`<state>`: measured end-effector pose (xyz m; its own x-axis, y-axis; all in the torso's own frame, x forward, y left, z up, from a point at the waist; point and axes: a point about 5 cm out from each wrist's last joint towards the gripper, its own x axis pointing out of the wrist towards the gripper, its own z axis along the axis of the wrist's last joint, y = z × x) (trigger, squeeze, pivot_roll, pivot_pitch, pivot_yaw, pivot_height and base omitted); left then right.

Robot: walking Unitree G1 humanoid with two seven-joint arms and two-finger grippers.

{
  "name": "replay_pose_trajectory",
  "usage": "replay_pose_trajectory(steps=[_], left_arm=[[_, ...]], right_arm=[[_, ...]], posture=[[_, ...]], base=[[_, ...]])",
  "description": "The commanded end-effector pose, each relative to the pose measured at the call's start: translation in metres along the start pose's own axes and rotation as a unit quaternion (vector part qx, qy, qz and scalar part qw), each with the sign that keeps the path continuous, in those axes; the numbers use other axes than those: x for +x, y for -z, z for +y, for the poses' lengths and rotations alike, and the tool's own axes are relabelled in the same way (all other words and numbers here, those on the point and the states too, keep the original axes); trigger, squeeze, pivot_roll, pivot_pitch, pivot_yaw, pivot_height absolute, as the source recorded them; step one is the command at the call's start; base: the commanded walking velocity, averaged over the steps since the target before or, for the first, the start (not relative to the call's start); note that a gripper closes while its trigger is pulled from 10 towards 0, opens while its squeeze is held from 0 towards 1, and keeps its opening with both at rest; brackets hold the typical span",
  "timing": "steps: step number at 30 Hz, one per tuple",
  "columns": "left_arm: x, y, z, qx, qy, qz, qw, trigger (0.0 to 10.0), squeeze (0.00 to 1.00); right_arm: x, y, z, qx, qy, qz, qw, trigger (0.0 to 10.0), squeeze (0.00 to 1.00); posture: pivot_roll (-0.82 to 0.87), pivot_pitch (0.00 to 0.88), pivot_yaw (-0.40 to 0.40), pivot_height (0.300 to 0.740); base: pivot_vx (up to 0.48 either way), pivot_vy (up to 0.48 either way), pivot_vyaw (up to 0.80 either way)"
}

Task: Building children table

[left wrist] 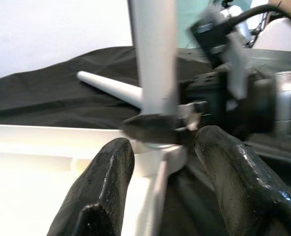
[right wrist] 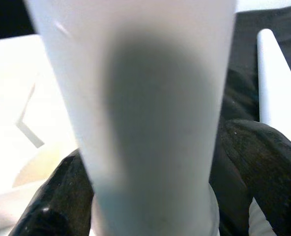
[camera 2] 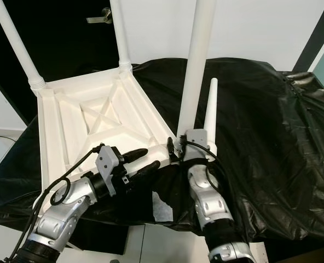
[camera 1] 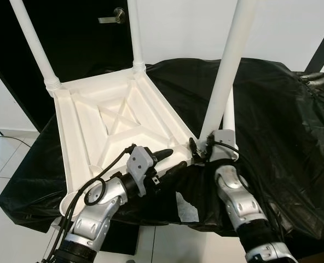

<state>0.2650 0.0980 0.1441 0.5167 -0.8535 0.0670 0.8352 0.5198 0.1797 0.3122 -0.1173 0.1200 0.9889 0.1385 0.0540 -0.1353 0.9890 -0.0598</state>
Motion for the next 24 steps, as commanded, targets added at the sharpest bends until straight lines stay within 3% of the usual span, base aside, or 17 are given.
replay_pose_trajectory(steps=[1,5,6,14,23,24], left_arm=[[-0.003,0.001,0.003,0.007,0.0,0.004,1.0,10.0,0.0],[-0.008,0.001,0.014,0.023,-0.021,0.015,0.999,10.0,0.0],[-0.01,0.002,0.019,0.031,-0.029,0.026,0.999,10.0,0.0],[-0.021,0.018,0.039,0.083,-0.066,0.123,0.987,10.0,0.0],[-0.031,0.031,0.054,0.101,-0.086,0.206,0.97,10.0,0.0],[-0.033,0.034,0.061,0.101,-0.098,0.23,0.963,10.0,0.0]], right_arm=[[-0.002,-0.003,-0.001,0.005,-0.006,-0.01,1.0,10.0,1.0],[-0.01,-0.004,0.002,0.008,-0.015,-0.015,1.0,10.0,1.0],[-0.013,-0.004,0.004,0.008,-0.021,-0.016,1.0,10.0,0.0],[-0.033,0.004,0.009,0.014,-0.057,-0.007,0.998,10.0,0.0],[-0.045,0.008,0.006,0.011,-0.076,0.005,0.997,10.0,0.0],[-0.047,0.008,0.008,0.012,-0.082,0.005,0.997,10.0,0.0]], posture=[[0.01,0.0,-0.013,0.74],[0.01,0.0,-0.011,0.74],[0.01,0.0,-0.008,0.74],[0.0,0.0,0.004,0.74],[-0.01,0.0,0.015,0.74],[-0.01,0.0,0.018,0.74]], base=[[0.0,0.0,0.0],[0.0,0.0,0.0],[0.0,0.0,0.0],[0.0,0.0,0.0],[0.0,0.0,0.0],[0.0,0.0,0.0]])
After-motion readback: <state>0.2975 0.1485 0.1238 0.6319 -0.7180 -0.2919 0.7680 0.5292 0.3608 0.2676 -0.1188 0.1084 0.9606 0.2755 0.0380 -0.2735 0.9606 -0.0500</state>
